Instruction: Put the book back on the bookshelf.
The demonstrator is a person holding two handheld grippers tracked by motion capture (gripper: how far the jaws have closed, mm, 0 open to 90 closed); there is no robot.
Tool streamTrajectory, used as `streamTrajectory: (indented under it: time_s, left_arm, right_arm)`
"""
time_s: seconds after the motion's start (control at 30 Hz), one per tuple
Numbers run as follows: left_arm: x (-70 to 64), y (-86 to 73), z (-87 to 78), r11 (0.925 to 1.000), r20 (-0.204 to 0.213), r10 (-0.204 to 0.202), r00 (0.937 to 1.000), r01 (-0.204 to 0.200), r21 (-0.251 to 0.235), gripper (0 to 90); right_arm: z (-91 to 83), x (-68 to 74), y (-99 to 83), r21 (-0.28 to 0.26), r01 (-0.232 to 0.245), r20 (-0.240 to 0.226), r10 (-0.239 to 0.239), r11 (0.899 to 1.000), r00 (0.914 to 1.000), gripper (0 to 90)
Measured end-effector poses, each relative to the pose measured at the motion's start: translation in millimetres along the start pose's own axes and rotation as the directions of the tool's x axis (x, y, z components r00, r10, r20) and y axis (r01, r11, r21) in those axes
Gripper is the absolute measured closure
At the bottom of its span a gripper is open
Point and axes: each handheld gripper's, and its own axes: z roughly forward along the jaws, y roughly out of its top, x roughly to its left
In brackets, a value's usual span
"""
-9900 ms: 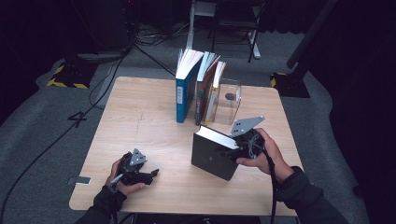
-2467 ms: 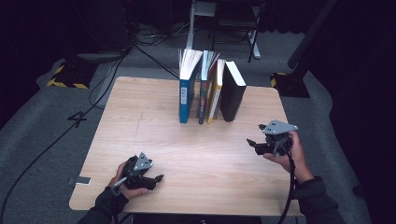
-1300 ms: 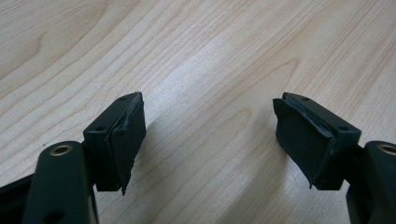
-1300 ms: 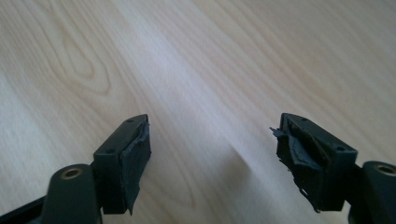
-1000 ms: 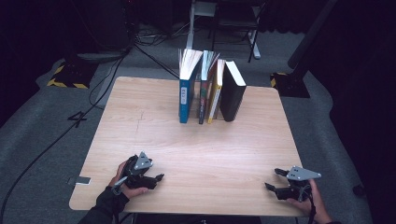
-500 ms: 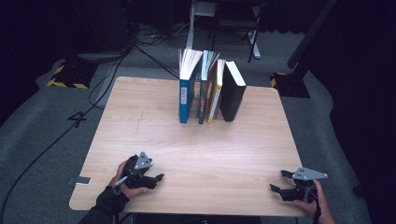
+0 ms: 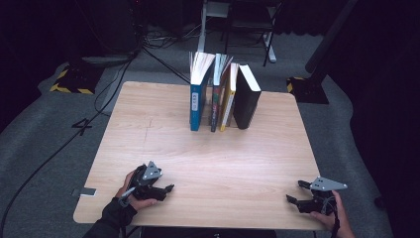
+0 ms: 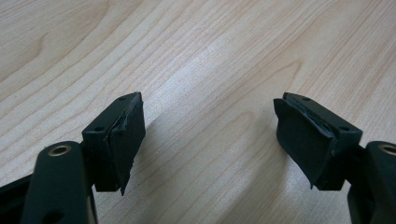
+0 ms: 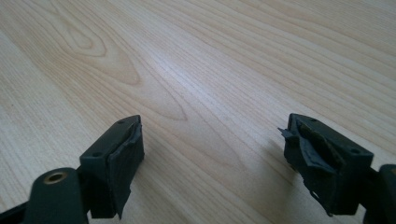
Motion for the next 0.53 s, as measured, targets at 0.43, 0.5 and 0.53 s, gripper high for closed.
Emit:
streamTrajectory:
  time_s: [0.43,0.5,0.53]
  left_arm:
    - [1.1,0.8,0.8,1.0000,0.005,0.001,1.0000,-0.001,0.003,23.6]
    - [1.2,0.9,0.9,1.0000,0.006,0.001,1.0000,-0.001,0.003,23.6]
    - [1.2,0.9,0.9,1.0000,0.006,0.001,1.0000,-0.001,0.003,23.5]
  right_arm:
    - [-0.1,-0.8,0.1,0.001,-0.010,0.008,0.010,1.000,0.9999,20.3]
    - [-0.1,-0.8,0.1,0.000,-0.015,0.011,0.015,1.000,0.9998,20.3]
    - [-0.1,-0.9,0.1,0.000,-0.016,0.012,0.016,1.000,0.9998,20.3]
